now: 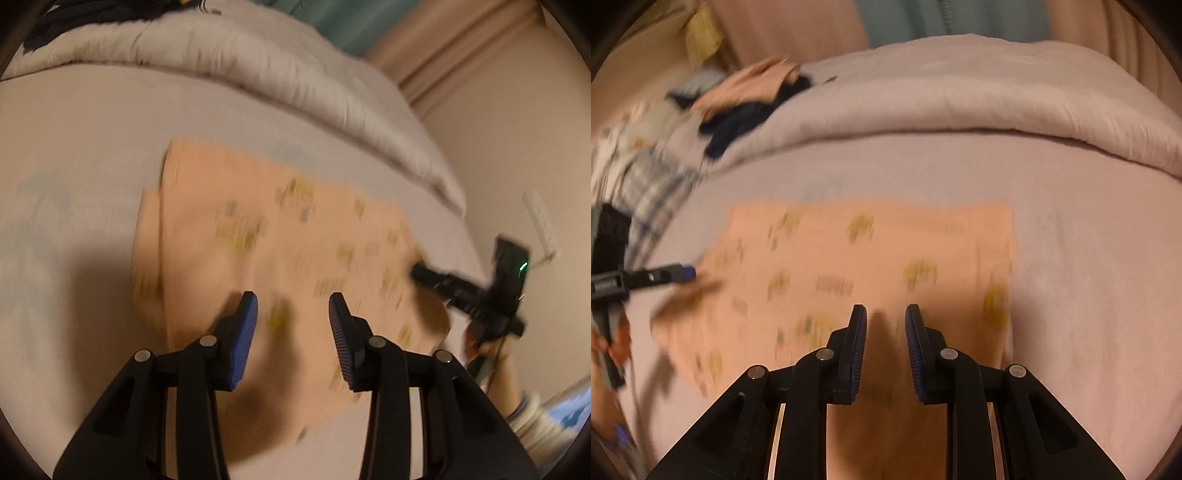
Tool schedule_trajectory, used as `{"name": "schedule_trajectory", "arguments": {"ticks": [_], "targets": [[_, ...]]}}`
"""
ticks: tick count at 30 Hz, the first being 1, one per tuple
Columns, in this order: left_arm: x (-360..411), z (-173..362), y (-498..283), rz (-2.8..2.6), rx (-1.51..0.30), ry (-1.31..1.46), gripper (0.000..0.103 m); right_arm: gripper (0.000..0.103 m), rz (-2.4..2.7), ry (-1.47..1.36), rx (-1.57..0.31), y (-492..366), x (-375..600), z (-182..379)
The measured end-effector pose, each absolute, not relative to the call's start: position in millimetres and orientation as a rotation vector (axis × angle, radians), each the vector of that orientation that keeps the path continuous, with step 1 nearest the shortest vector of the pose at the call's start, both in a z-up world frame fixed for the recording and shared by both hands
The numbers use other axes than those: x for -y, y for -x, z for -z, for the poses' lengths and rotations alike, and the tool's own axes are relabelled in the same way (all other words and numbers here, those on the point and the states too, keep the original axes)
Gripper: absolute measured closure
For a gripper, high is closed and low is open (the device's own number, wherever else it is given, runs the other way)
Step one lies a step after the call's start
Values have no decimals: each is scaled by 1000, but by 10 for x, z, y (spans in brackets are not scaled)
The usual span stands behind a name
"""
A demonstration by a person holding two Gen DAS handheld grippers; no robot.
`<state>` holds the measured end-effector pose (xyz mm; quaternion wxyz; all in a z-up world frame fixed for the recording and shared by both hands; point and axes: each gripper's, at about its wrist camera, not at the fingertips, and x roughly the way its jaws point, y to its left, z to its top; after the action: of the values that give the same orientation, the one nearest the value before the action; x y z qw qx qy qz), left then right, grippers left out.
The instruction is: Fold small clothes
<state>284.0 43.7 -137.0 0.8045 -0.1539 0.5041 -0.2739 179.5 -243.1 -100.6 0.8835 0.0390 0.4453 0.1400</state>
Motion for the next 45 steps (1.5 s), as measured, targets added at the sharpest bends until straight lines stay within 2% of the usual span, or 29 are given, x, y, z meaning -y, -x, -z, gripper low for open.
{"name": "schedule_trajectory", "arguments": {"ticks": [3, 4, 7, 12, 16, 17, 18, 22, 23, 24, 26, 29, 45], "targets": [[-487, 1620, -2590, 577, -1133, 325, 66, 80, -288, -32, -932, -1598, 2363, 1017], [-544, 1695, -2511, 565, -1139, 341, 69, 80, -273, -17, -943, -1577, 2292, 1049], [-793, 1735, -2394, 571, -1124, 421, 75, 80, -257, 4, -957, -1391, 2318, 1147], [-1028, 1668, -2241, 550, -1114, 516, 75, 79, -216, -20, -990, -1234, 2425, 1127], [-1118, 1641, -2141, 526, -1082, 587, 68, 78, -231, -126, -930, -1162, 2567, 1005], [-1114, 1662, -2137, 519, -1086, 599, 68, 74, -247, -154, -918, -1164, 2579, 1016], [-1120, 1684, -2127, 514, -1090, 610, 68, 70, -254, -164, -929, -1183, 2574, 1058], [-1201, 1633, -2050, 494, -1082, 651, 66, 70, -190, -116, -995, -1239, 2559, 1208], [-1227, 1606, -2036, 477, -1073, 650, 57, 70, -197, -132, -990, -1234, 2579, 1164], [-1276, 1586, -2019, 451, -1061, 655, 43, 70, -196, -145, -981, -1220, 2608, 1111], [-1411, 1579, -1996, 423, -1041, 696, 37, 67, -186, -165, -960, -1211, 2654, 1053], [-1530, 1620, -2033, 399, -1043, 740, 37, 60, -207, -202, -917, -1092, 2711, 956], [-1124, 1761, -2670, 500, -1096, 771, 37, 59, -401, -276, -908, -1230, 2122, 1006]]}}
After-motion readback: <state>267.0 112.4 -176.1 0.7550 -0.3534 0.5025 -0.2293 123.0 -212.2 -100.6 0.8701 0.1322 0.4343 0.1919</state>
